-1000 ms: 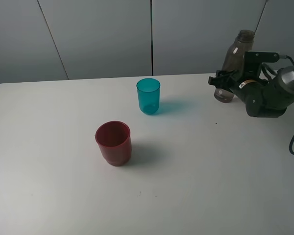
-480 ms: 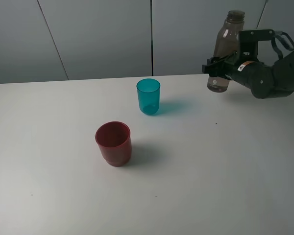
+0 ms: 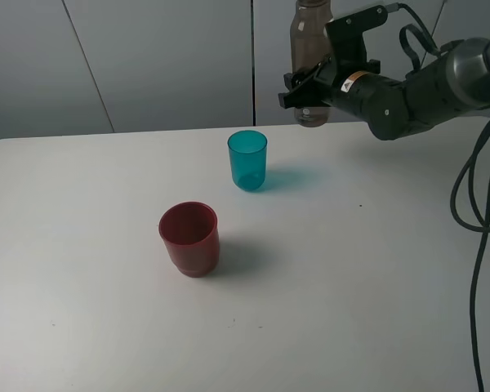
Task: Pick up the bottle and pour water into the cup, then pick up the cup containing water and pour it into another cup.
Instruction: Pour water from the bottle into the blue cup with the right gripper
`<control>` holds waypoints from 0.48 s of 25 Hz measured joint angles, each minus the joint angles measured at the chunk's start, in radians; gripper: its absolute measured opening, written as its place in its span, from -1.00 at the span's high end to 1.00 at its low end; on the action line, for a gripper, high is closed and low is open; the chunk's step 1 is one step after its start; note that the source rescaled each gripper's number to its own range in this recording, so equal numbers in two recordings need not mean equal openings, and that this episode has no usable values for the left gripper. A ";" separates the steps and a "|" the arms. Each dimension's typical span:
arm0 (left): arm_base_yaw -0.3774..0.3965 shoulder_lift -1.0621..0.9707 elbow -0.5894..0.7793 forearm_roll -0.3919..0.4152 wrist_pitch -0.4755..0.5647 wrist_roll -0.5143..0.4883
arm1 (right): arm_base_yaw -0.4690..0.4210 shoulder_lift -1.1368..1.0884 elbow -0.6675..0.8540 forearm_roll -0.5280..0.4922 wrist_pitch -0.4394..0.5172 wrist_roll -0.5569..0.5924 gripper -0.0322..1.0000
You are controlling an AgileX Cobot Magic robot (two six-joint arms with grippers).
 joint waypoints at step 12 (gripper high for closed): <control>0.000 0.000 0.000 0.000 0.000 0.000 | 0.007 0.096 -0.123 -0.010 0.041 -0.131 0.91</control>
